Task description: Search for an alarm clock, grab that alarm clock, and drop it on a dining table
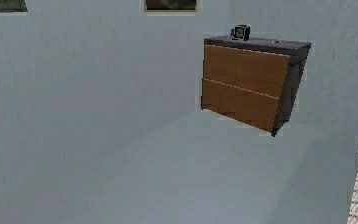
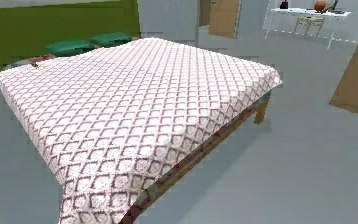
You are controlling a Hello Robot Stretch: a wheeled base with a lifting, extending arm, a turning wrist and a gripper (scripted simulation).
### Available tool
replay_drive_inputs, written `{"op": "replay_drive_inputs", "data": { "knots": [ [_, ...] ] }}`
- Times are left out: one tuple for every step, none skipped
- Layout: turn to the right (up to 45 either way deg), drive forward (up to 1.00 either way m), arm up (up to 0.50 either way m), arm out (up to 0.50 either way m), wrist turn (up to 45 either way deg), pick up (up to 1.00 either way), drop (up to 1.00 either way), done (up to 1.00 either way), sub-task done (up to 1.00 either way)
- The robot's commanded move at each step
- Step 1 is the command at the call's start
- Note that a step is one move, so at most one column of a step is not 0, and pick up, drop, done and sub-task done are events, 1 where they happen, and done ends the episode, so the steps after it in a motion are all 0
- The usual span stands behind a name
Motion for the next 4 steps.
{"op": "replay_drive_inputs", "data": {
  "knots": [
    [0.0, 0.65, 0.00, 0.00, 0.0, 0.00, 0.00, 0.00, 0.00],
    [39.0, 0.00, 0.00, 0.00, 0.0, 0.00, 0.00, 0.00, 0.00],
    [0.0, 1.00, 0.00, 0.00, 0.0, 0.00, 0.00, 0.00, 0.00],
    [0.0, 0.50, 0.00, 0.00, 0.0, 0.00, 0.00, 0.00, 0.00]
  ]
}}
